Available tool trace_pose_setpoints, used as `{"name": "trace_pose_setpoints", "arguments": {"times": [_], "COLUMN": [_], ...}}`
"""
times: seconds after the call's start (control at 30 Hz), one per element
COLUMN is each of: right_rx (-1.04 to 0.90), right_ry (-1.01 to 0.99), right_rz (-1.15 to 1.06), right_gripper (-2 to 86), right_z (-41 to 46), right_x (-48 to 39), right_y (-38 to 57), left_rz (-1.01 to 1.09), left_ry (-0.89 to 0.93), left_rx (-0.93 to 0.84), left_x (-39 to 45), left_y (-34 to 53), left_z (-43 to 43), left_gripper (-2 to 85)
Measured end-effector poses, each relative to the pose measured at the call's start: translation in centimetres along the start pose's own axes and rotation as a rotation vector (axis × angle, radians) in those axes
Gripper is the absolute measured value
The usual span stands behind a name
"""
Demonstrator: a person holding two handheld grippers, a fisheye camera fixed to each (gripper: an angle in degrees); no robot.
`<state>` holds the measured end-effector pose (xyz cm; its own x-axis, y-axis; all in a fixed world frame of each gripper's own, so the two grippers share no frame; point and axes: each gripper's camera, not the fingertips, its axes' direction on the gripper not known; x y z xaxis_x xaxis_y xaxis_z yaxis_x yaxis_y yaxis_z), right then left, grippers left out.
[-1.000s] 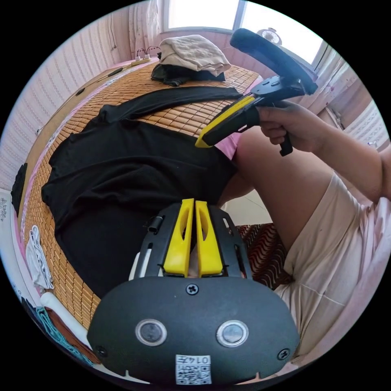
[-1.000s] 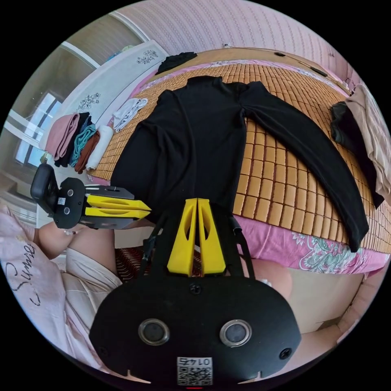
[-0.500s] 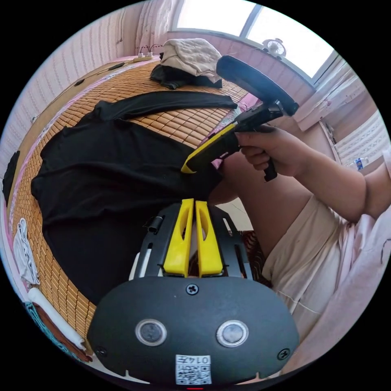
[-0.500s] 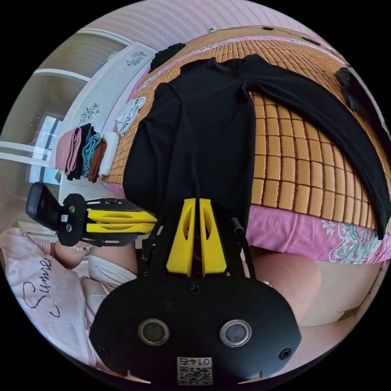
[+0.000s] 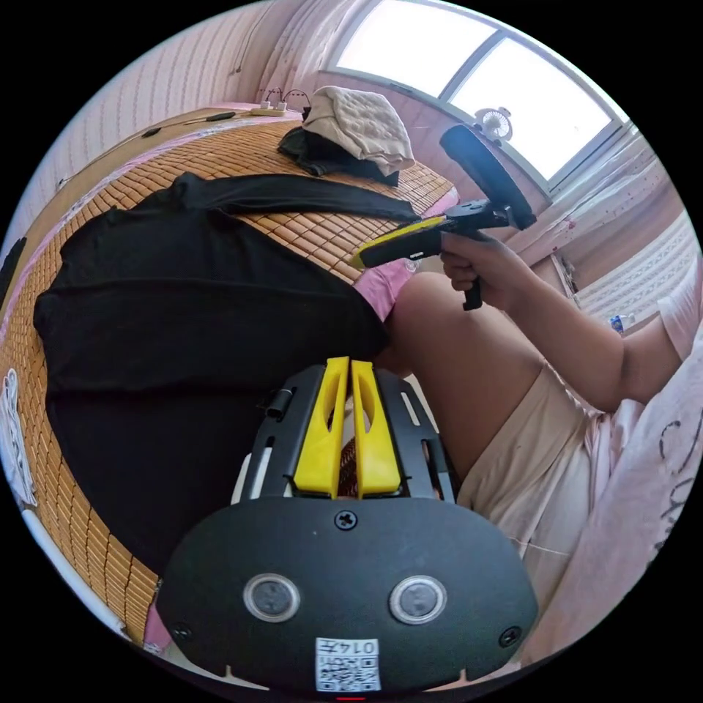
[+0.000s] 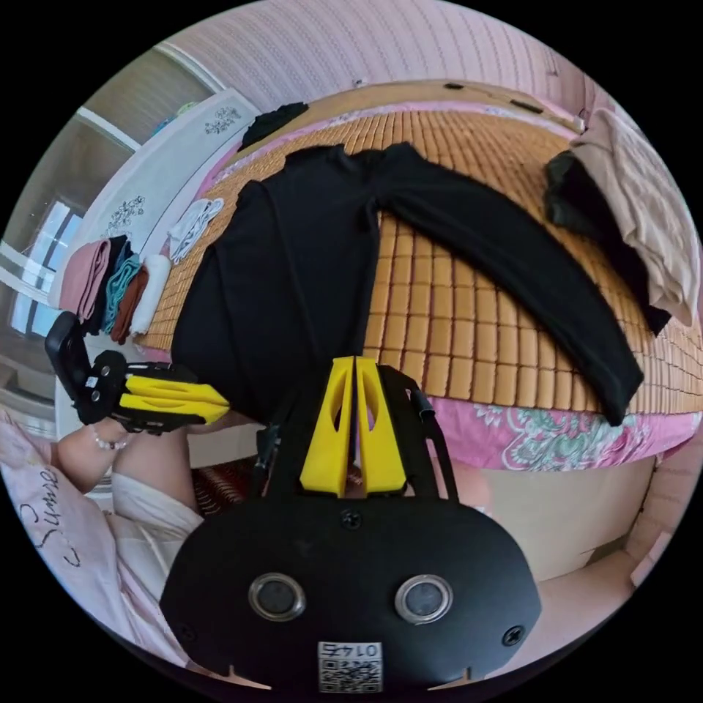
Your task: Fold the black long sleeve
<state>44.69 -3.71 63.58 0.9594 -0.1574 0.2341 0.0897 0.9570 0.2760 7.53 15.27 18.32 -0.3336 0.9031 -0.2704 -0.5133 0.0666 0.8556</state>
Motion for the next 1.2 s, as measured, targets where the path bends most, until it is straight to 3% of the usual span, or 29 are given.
{"name": "trace_pose_setpoints", "arguments": {"times": [0.1,0.17,0.3,0.5,0.7,0.97,1.2], "right_rx": [0.291,0.386,0.482,0.547,0.443,0.392,0.517], "right_ry": [0.073,0.137,0.350,0.495,0.391,0.415,0.193], "right_rz": [0.129,0.243,0.534,0.704,0.807,0.799,0.814], "right_gripper": [6.8,10.8,12.5,14.3,12.9,7.5,2.4], "right_z": [-1.7,-1.5,-0.2,-1.0,0.3,1.2,0.7], "right_x": [3.2,6.1,12.1,17.6,21.6,22.5,24.4], "right_y": [-0.6,-0.9,1.9,5.7,8.1,8.5,11.2], "left_rz": [0.046,0.072,0.143,0.315,0.502,0.464,0.439], "left_ry": [-0.039,-0.079,-0.101,-0.079,-0.197,-0.104,-0.165], "left_rx": [0.034,0.015,0.008,-0.034,0.018,-0.041,-0.139], "left_x": [-0.2,-0.6,-1.5,-1.1,0.7,2.1,1.8], "left_y": [-1.1,-2.2,-6.0,-13.7,-22.2,-28.6,-29.2], "left_z": [-0.5,-0.3,0.5,3.5,7.0,12.5,15.1], "left_gripper": [-0.9,-0.8,0.7,5.8,8.5,9.9,9.3]}}
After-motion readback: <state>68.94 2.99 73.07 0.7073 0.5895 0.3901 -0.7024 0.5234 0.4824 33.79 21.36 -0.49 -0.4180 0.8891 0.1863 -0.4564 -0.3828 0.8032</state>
